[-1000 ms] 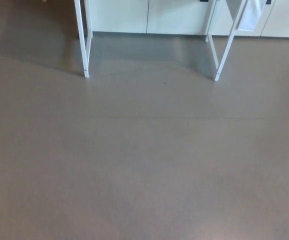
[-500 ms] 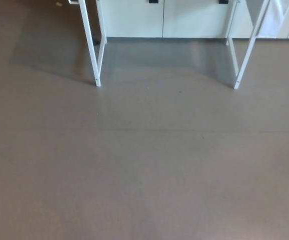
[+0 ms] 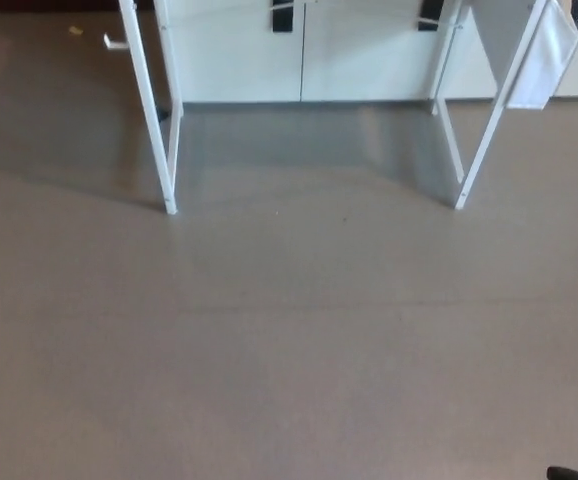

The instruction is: The robot walk towards a table in front and then pushes a layer of a file tray back to its original position using its right hand

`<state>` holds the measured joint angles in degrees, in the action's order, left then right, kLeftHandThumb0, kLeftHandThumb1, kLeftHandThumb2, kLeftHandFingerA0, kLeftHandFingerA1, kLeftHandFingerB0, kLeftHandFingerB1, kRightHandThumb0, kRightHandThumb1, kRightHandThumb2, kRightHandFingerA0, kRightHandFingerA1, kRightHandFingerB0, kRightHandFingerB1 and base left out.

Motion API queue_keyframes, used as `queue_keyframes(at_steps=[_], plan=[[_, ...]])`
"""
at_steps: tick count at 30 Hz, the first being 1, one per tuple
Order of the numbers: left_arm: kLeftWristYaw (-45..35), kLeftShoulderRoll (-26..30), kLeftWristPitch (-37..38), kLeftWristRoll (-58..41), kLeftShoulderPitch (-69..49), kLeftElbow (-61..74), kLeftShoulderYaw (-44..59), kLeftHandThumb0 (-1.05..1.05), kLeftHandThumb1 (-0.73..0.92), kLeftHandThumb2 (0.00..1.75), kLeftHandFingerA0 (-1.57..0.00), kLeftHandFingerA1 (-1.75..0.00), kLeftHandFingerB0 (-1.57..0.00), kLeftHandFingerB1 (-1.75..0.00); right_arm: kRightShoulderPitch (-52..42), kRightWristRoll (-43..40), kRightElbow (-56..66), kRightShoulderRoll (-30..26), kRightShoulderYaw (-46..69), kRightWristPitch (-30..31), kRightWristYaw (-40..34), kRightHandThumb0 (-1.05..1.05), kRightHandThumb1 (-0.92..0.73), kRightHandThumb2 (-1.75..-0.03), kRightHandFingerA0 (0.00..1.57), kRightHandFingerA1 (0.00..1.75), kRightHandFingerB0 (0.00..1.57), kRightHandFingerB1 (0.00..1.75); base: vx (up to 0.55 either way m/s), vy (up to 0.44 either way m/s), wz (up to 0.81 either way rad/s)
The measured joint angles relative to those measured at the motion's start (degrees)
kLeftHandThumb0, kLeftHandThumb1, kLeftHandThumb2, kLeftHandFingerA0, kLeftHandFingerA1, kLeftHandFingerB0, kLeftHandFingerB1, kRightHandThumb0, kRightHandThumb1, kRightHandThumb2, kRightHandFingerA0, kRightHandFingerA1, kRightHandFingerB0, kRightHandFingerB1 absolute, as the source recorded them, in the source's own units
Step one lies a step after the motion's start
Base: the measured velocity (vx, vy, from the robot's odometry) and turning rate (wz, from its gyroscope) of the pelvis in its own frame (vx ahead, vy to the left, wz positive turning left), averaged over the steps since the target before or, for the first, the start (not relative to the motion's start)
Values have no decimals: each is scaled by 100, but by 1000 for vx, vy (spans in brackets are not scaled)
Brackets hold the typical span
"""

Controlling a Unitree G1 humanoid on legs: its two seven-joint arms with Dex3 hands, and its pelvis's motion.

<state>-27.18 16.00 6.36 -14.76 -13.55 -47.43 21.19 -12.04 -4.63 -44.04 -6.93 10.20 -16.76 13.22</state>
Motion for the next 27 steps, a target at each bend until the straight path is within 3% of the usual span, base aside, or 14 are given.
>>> queue_keyframes(at_steps=[4,5,8,12,13,14,27], plan=[[79,-5,-1,12,-26,75,-9,-20,50,54,-63,-52,-39,-39,-9,12,0,-3,-27,0,-24,-35,-45,-68,62,55,42,48,302,24,11],[114,-8,-3,12,-64,134,-10,-21,50,55,-63,-53,-39,-39,-8,26,0,-6,-42,0,-35,-27,-54,-56,68,47,46,40,305,-53,16],[148,-11,-3,14,-131,208,-20,-19,50,55,-61,-53,-38,-39,-6,32,-3,-10,-60,2,-49,-29,-54,-56,70,48,46,40,389,-140,23],[160,-63,-3,10,-82,274,-48,-19,51,55,-61,-53,-37,-39,88,34,-9,-86,-67,10,-76,-26,-54,-56,67,48,45,40,333,-212,16],[163,-63,-4,11,-96,286,-49,-19,51,55,-61,-53,-38,-40,100,35,-9,-107,-68,10,-82,-34,-45,-68,61,55,42,48,309,-186,-10],[165,-66,-4,11,-118,304,-53,-19,51,55,-62,-53,-39,-40,111,35,-8,-107,-78,8,-83,-36,-46,-68,60,55,41,47,269,-84,3],[192,-19,4,27,-115,252,-95,-21,51,55,-64,-54,-40,-40,114,54,-21,-89,-165,-24,-97,-34,-46,-68,60,54,40,47,388,91,-14]])
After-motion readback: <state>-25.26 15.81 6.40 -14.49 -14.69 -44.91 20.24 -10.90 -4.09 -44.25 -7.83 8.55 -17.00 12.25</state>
